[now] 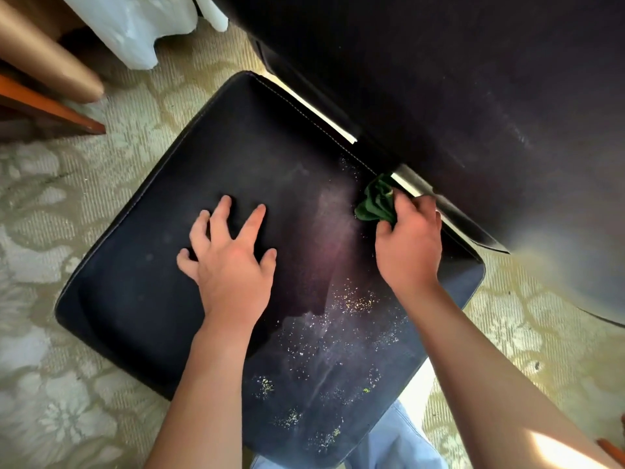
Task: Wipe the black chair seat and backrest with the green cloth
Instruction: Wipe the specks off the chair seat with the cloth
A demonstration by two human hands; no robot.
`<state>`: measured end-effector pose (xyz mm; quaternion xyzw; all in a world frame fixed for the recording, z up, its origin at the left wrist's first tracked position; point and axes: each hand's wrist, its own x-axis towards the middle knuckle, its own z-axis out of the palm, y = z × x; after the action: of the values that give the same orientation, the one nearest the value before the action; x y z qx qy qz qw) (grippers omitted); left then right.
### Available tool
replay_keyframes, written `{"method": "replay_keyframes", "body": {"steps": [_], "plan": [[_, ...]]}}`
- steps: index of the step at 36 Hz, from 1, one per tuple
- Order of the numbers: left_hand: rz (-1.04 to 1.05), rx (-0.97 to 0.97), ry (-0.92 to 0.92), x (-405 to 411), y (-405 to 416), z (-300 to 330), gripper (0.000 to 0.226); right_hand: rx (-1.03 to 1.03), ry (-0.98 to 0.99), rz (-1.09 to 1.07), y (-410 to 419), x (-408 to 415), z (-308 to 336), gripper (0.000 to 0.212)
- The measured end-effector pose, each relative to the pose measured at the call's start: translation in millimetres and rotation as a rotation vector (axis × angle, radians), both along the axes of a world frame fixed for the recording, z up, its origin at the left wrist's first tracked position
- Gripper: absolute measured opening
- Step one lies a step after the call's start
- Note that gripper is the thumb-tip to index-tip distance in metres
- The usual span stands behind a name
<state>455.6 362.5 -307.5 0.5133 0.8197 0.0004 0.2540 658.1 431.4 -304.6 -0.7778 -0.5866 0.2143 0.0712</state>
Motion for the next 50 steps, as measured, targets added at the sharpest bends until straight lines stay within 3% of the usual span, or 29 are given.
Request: {"method": "replay_keyframes", "body": {"steps": [8, 14, 17, 20, 24, 28, 40, 50], "plan": [[-0.004, -0.003, 0.005, 1, 1, -1, 0.064, -0.109, 0.107, 0.288, 9, -13, 2, 0.032], [0.003, -0.016, -0.002, 1, 5, 5, 0.065, -0.302, 0.113, 0.593, -28, -30, 14, 0.035], [-0.004, -0.011, 0.005, 0, 6, 8, 0.065, -0.36, 0.15, 0.645, -38, -33, 17, 0.034], [-0.003, -0.001, 0.006, 0, 5, 7, 0.064, -0.286, 0.262, 0.521, -33, -29, 23, 0.03], [0.033, 0.023, 0.015, 1, 7, 7, 0.058, -0.055, 0.386, 0.125, -10, -21, 27, 0.019], [0.04, 0.067, 0.081, -1, 16, 6, 0.057, 0.102, 0.355, -0.153, 16, -20, 24, 0.029], [0.075, 0.087, 0.055, -14, 32, 0, 0.063, 0.061, 0.277, -0.229, 35, -45, -1, 0.038], [0.08, 0.109, 0.049, -19, 28, -7, 0.063, -0.098, 0.135, 0.086, 53, -41, -3, 0.039]]}}
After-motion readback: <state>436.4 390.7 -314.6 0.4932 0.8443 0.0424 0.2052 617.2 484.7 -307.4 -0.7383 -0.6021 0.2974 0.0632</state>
